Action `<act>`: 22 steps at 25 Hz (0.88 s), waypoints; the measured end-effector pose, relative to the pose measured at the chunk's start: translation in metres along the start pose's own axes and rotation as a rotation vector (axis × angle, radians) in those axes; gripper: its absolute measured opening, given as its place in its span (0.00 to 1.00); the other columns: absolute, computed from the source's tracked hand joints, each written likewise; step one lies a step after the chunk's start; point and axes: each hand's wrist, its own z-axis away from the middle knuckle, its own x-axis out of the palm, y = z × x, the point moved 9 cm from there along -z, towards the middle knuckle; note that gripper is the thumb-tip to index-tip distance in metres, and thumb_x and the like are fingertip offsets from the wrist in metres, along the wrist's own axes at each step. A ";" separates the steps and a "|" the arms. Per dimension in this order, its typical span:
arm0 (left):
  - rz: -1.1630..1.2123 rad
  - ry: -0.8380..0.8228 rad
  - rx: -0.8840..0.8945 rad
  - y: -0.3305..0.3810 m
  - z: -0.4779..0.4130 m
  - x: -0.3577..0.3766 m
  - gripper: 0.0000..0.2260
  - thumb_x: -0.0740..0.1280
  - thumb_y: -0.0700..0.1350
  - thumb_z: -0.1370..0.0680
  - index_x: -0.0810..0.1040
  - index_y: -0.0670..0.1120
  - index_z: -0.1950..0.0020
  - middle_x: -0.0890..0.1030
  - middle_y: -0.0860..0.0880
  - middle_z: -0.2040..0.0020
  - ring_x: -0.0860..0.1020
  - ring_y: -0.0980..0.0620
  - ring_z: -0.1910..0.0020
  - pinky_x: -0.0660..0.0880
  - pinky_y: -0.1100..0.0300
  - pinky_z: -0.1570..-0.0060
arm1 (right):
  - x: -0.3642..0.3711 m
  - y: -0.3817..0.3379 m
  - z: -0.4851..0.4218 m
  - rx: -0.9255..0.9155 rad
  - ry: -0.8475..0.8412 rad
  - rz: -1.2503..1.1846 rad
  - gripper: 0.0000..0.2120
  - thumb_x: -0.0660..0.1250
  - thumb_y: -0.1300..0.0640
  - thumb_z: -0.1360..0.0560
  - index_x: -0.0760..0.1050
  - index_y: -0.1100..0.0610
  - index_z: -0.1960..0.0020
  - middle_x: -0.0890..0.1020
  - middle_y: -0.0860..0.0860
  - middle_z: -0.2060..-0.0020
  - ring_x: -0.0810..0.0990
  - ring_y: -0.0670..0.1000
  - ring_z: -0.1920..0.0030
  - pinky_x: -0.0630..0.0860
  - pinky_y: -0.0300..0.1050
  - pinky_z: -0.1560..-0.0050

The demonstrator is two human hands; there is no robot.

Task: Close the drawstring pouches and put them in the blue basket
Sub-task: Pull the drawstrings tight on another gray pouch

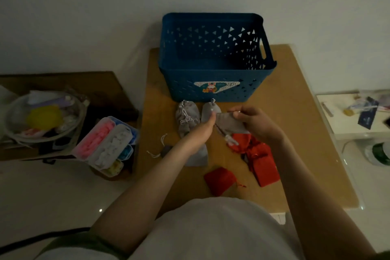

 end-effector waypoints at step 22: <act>0.575 0.257 0.177 0.004 0.023 -0.087 0.09 0.59 0.51 0.19 0.76 0.49 0.48 0.78 0.46 0.47 0.77 0.50 0.48 0.77 0.49 0.44 | 0.057 -0.028 -0.021 -0.013 -0.078 0.035 0.14 0.57 0.55 0.18 0.73 0.58 0.59 0.73 0.52 0.67 0.71 0.49 0.66 0.71 0.41 0.61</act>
